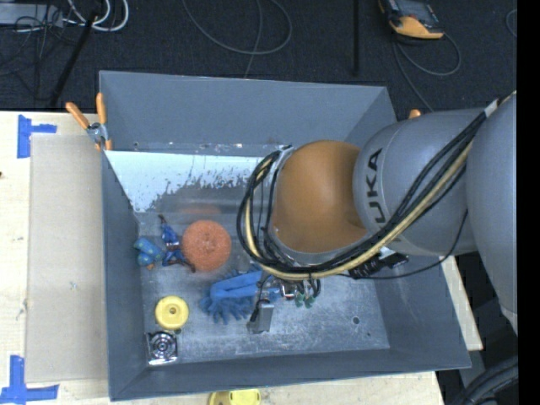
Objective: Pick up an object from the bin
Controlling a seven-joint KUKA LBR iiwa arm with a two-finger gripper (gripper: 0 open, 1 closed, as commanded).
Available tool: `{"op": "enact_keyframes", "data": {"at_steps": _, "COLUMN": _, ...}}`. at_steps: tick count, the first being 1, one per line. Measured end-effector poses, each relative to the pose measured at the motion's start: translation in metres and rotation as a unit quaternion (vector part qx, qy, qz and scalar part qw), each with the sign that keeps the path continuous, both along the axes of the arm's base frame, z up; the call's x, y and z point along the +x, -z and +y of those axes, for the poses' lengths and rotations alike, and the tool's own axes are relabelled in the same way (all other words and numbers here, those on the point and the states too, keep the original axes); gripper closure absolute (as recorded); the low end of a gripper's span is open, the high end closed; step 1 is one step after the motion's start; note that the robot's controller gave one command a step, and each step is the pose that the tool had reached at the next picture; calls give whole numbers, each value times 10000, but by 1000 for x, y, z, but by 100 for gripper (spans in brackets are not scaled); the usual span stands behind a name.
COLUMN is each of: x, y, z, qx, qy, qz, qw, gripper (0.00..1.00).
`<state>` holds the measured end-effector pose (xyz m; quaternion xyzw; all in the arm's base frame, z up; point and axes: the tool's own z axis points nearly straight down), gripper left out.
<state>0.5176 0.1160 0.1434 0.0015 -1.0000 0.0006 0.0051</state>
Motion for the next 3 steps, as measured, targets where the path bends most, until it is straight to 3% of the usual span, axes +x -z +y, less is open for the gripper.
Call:
{"op": "enact_keyframes", "data": {"at_steps": 1, "x": 2, "y": -4, "z": -1, "qx": 5, "qy": 20, "qz": -39, "qw": 10000, "gripper": 0}}
{"op": "enact_keyframes", "data": {"at_steps": 2, "x": 28, "y": 17, "z": -6, "qx": 10, "qy": 134, "qz": -61, "qw": 9999, "gripper": 0}}
{"op": "enact_keyframes", "data": {"at_steps": 3, "x": 41, "y": 22, "z": -5, "qx": 9, "qy": -200, "qz": -56, "qw": 9998, "gripper": 0}}
